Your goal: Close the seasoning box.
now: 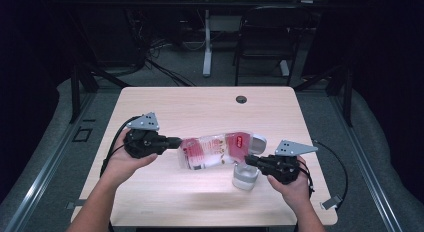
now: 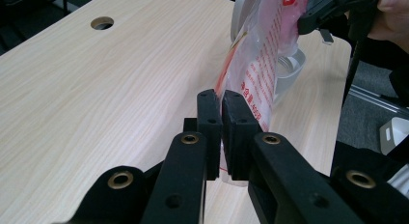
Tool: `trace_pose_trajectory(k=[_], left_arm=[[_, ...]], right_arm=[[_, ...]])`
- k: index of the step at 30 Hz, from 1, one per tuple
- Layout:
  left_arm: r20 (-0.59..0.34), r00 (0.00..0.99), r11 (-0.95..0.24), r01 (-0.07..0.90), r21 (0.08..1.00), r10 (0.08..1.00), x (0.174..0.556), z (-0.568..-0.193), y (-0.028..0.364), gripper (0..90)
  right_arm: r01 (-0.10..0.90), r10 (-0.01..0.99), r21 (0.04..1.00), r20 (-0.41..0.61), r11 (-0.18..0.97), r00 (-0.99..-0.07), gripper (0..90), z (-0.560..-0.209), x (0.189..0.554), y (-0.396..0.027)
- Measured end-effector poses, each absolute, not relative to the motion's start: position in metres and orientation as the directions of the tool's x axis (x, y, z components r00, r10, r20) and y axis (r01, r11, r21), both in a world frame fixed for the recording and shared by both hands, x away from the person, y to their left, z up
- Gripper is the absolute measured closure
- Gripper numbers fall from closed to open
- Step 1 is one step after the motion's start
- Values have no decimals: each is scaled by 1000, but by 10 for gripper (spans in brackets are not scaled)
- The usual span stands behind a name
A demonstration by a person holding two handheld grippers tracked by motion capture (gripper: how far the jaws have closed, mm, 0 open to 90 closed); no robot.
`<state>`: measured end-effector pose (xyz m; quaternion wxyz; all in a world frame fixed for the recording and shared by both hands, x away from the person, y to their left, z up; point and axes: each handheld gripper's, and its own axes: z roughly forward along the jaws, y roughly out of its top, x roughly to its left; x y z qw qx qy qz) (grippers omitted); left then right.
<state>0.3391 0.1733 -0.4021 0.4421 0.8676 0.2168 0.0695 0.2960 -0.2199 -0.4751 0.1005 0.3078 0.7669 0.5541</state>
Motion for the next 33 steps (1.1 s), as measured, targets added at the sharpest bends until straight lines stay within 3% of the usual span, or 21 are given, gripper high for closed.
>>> trace_pose_trajectory(k=[21, 33], left_arm=[[-94, 880, -481, 340, 808, 465, 332, -420, 197, 872], [-140, 865, -442, 377, 814, 481, 328, -450, 213, 868]], right_arm=[[328, 564, 914, 145, 239, -813, 900, -461, 299, -202], [321, 557, 899, 108, 299, -823, 900, -466, 297, -185]])
